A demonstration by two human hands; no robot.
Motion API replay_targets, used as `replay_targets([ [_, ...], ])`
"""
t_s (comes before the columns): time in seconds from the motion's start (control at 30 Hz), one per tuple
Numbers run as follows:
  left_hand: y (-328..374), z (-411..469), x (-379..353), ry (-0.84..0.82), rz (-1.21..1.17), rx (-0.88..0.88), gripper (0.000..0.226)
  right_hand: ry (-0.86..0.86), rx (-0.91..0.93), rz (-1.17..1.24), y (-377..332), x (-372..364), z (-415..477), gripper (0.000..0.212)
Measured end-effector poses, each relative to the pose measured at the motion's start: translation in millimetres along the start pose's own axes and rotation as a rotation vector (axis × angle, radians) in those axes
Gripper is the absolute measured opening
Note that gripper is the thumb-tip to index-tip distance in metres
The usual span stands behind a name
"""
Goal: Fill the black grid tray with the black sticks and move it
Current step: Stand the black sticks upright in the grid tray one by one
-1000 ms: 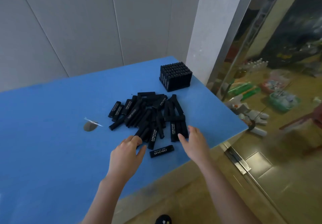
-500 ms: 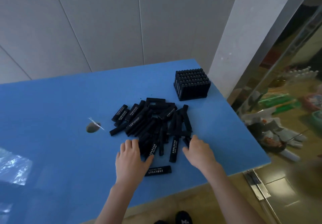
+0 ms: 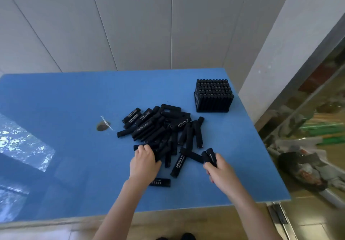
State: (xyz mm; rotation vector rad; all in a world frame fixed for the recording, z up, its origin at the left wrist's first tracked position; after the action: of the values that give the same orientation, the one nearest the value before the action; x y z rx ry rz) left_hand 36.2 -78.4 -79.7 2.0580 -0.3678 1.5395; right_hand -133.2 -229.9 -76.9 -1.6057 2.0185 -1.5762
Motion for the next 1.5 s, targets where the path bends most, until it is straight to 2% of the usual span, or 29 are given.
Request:
replay_targets([
  [0.13,0.7,-0.9,2.9,0.001,-0.056,0.086,0.026,-0.048,0.033,0.086,1.0,5.8,-2.7,0.009],
  [0.27,-8.9,-2.7,2.9,-0.004,-0.303,0.184,0.016,-0.105,0.077,0.144,-2.7,6.1,-5.6,0.012],
  [0.37,-19.6,-11.4,-8.4,-0.015,-0.763,0.298,0.009,-0.148,0.096,0.221,-8.8,2.4,-8.3,0.012],
  [0.47,-24.9,-32.4,-16.2,0.004,-1.215,0.367,0.011,-0.229,0.108,0.314,-20.6,-13.4,-11.9,0.014],
  [0.7,-53.8,-88.6,-5.4,0.146,-1.658,0.394,0.024,-0.518,0.144,0.513,-67.4,-78.1,-43.1,0.011],
  [0.83,-89.0,-119.1,6.0,0.265,-1.765,0.422,0.019,-0.613,0.113,0.563,-89.3,-119.7,-65.2,0.009],
  [1.0,-149.1,-167.6,24.2,0.432,-1.826,0.447,0.012,-0.732,0.050,0.580,-108.8,-183.9,-102.5,0.017],
  [1.2,-246.2,-238.2,44.2,0.476,-1.855,0.414,0.001,-0.835,0.001,0.621,-134.1,-290.8,-166.1,0.023],
  [1.5,-384.8,-311.2,70.5,0.616,-1.830,0.524,0.008,-0.869,0.037,0.534,-178.2,-434.7,-244.3,0.019],
])
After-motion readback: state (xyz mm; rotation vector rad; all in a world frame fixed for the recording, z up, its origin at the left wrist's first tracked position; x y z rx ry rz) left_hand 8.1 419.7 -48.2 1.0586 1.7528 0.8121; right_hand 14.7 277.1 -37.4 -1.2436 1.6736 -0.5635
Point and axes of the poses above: each hand's wrist, its own z-axis towards the middle knuckle, its own x-axis out of the back of the hand, y = z × x, the point moved 10 cm from there along z, towards the middle knuckle, and after that the axes turned 2 degrees about -x, right-handed, at the moved point
